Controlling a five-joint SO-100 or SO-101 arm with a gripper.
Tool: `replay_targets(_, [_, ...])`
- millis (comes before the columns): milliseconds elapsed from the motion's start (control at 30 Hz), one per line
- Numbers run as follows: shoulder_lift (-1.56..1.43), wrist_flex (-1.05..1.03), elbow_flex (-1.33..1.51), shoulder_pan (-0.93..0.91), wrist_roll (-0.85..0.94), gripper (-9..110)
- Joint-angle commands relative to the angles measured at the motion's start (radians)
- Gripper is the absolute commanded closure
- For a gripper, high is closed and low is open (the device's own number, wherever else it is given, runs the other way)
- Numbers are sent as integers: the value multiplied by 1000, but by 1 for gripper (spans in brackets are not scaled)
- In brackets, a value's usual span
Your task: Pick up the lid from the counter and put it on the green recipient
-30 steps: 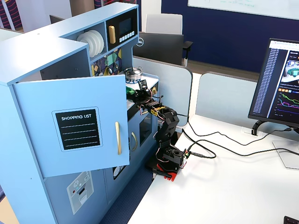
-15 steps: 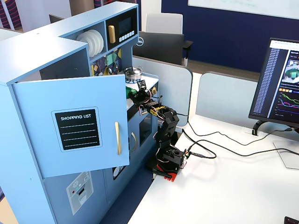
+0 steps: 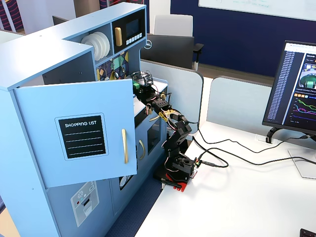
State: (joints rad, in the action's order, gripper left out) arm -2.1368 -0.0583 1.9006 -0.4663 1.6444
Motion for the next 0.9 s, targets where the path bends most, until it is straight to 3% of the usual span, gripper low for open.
replay_targets(0, [-87,-71,-161,71,-5,102])
replay_targets(867, [-100,-293,-307,397,31,102])
